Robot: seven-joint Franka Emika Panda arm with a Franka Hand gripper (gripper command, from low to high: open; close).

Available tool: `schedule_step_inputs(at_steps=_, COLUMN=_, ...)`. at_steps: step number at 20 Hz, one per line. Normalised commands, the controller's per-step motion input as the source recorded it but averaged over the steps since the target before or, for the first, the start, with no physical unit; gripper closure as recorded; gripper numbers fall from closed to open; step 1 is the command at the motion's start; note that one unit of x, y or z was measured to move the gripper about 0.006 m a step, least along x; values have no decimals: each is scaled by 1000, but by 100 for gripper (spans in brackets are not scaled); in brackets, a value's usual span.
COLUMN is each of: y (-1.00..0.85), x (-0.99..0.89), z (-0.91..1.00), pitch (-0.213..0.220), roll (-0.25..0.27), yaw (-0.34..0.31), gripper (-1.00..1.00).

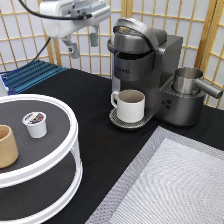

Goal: Make coffee

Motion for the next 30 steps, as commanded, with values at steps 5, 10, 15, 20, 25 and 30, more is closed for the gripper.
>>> schedule_step_inputs(at_steps=5, y=-45, x=884, z=592, pitch=156, roll=228, yaw=0, gripper=-100)
schedule_step_inputs(at_steps=10, y=-28, x=697, z=398, pitch=176, roll=192, yaw=0, gripper=-100)
schedule_step_inputs(at_steps=15, y=103, x=234, z=174, pitch=55, roll=24, yaw=-1, gripper=-100)
schedule_step_inputs(at_steps=20, y=406, x=53, z=459, pitch=1, roll=-46, yaw=-14, gripper=-100)
schedule_step_inputs(at_steps=25, y=567, x=1, z=592, pitch=0, roll=-106, yaw=-1, gripper=-100)
schedule_step_inputs(at_steps=30, y=691, x=94, z=480, pitch=35, roll=-207, yaw=-8, gripper=-100)
